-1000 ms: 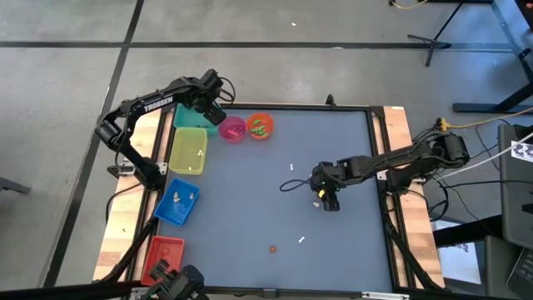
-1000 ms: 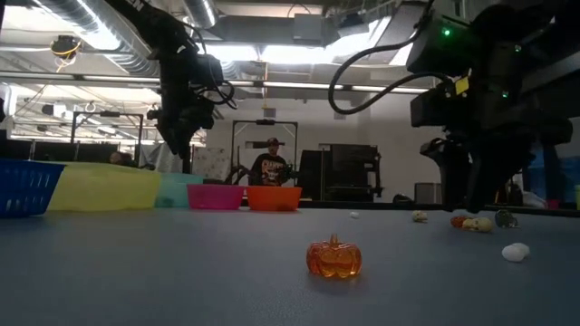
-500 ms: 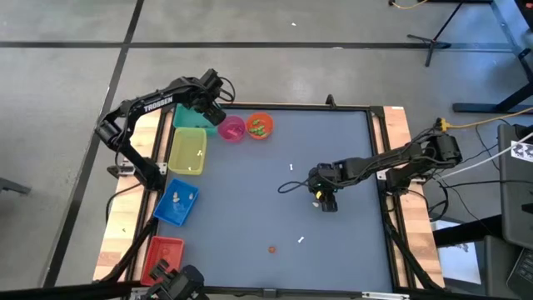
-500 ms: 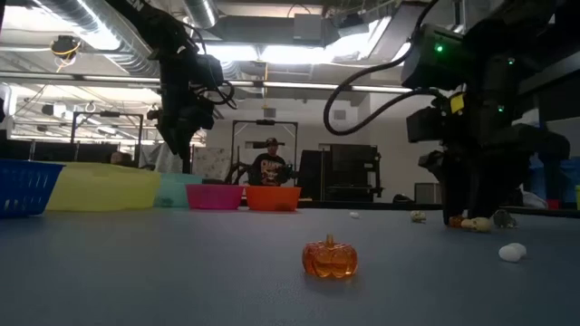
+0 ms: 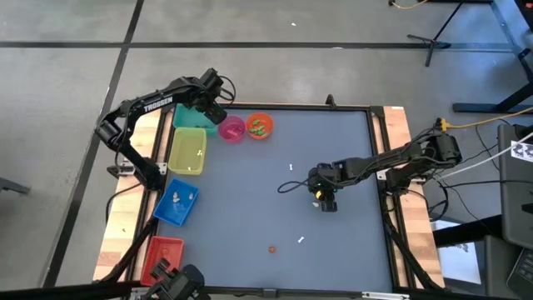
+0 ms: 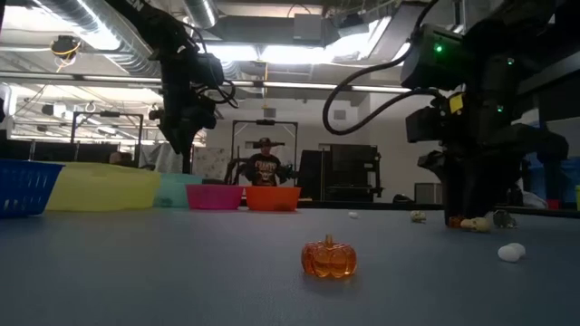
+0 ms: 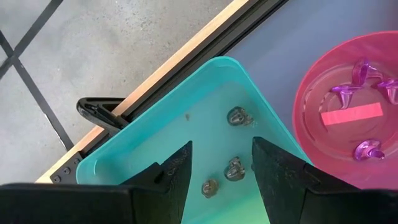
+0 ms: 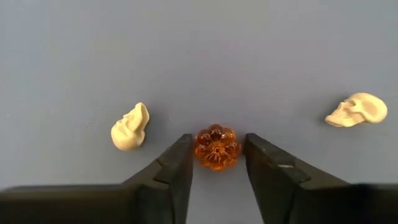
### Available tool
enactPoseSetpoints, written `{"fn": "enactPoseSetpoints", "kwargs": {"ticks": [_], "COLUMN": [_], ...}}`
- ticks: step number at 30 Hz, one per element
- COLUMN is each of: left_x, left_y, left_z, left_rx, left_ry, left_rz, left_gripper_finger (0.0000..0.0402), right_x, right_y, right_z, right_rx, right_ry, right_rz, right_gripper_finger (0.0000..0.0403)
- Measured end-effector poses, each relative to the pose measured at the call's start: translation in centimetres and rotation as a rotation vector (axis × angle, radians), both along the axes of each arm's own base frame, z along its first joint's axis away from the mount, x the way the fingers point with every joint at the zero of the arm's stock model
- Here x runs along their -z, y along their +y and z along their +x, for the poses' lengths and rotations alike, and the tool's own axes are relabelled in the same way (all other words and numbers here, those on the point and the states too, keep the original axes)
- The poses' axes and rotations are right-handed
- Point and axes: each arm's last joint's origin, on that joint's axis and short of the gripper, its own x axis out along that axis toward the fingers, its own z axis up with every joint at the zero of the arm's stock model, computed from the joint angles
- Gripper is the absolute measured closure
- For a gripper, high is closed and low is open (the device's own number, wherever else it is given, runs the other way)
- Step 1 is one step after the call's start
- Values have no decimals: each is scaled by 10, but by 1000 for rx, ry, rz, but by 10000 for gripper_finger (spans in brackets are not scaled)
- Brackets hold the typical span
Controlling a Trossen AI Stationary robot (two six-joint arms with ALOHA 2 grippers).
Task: Sort Halloween decoration
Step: Put the orange pumpkin toy into the red bin
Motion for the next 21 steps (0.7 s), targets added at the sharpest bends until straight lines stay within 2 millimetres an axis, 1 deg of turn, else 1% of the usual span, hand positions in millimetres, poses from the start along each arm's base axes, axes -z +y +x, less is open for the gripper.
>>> {"fn": "enactPoseSetpoints", "kwargs": {"ticks": [5,21], "left_x": [0,0], "left_y": [0,0], "left_z": [0,0], "left_rx": [0,4], "left_ry": [0,3], "left_rz": [0,-1], "left_gripper_finger": [250,250], "right_x": [0,-2], "right_y": [0,1], "right_z": [0,3], "right_rx": [0,-8], "right_ry": [-3,-11], "right_rz": [0,25], "right_gripper_finger": [290,291]}}
